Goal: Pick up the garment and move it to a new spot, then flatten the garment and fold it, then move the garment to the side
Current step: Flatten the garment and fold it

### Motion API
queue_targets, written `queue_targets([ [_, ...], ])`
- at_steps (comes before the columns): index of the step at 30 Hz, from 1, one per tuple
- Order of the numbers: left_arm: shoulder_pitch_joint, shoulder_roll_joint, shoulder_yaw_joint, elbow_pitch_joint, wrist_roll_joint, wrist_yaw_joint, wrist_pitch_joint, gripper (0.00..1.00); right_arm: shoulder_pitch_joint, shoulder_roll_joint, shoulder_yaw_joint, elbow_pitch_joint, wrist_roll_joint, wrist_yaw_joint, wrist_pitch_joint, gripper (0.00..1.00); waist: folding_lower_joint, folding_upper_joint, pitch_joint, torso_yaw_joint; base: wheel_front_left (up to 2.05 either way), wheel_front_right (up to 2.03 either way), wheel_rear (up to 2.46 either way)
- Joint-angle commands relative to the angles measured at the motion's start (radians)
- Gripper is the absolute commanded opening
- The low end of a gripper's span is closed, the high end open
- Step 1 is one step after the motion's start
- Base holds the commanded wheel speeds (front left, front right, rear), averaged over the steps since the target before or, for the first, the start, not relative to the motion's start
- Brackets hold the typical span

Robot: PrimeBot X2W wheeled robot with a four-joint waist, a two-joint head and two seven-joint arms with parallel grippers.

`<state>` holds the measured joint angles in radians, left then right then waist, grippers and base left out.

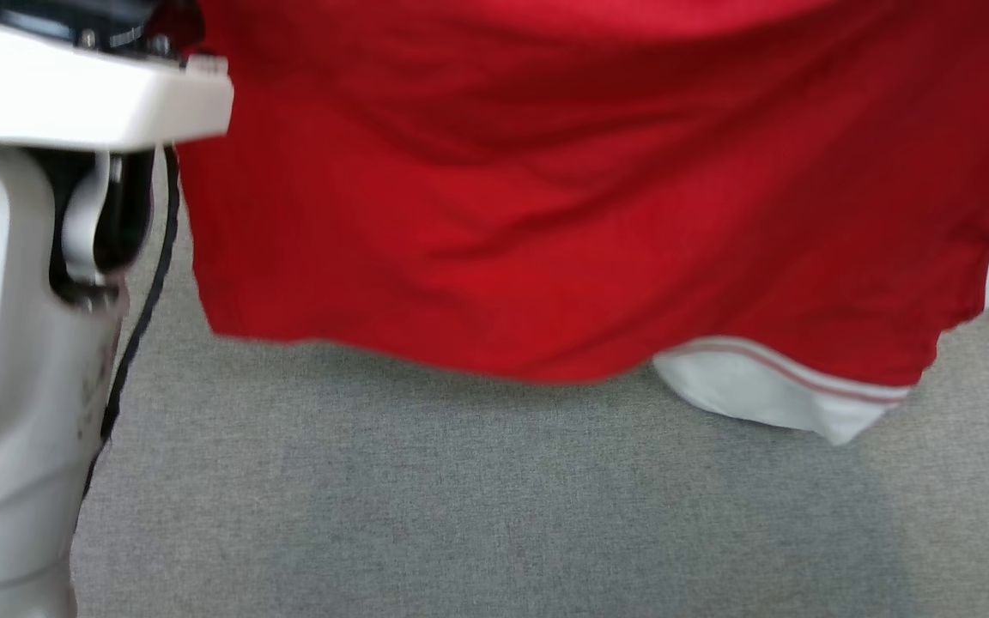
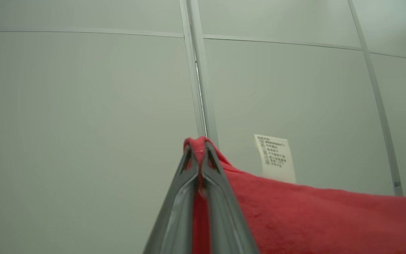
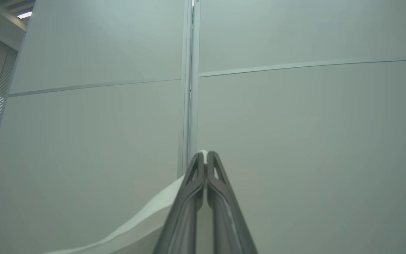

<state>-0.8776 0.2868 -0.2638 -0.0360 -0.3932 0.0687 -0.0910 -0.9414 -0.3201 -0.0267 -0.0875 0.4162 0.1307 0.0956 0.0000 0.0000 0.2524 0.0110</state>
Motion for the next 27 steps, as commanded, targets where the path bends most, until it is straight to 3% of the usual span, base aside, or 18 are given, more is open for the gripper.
queue_targets([
  [1, -0.052, -0.005, -0.001, 0.044, -0.002, -0.012, -0.018, 0.0, -0.051, 0.001, 0.026, 0.045, 0.011, 0.0, -0.016, 0.0, 0.0, 0.0, 0.028, 0.008, 0.0, 0.0, 0.0],
  [10, -0.348, -0.057, 0.013, 0.449, -0.009, -0.07, -0.137, 0.0, -0.401, 0.052, 0.182, 0.463, 0.063, 0.0, -0.164, 0.0, 0.0, 0.0, 0.09, 0.012, 0.0, 0.0, 0.0],
  [15, -0.429, -0.075, 0.044, 0.663, -0.028, -0.095, -0.166, 0.0, -0.513, 0.099, 0.271, 0.692, 0.081, 0.0, -0.225, 0.0, 0.0, 0.0, 0.11, -0.001, 0.0, 0.0, 0.0],
  [23, -0.377, -0.118, 0.065, 1.032, -0.077, -0.137, -0.172, 0.0, -0.468, 0.17, 0.406, 1.02, 0.152, 0.0, -0.219, 0.0, 0.0, 0.0, 0.15, -0.022, 0.0, 0.0, 0.0],
  [27, -0.334, -0.138, 0.069, 1.174, -0.1, -0.151, -0.172, 0.0, -0.412, 0.192, 0.456, 1.121, 0.186, 0.0, -0.219, 0.0, 0.0, 0.0, 0.172, -0.028, 0.0, 0.0, 0.0],
])
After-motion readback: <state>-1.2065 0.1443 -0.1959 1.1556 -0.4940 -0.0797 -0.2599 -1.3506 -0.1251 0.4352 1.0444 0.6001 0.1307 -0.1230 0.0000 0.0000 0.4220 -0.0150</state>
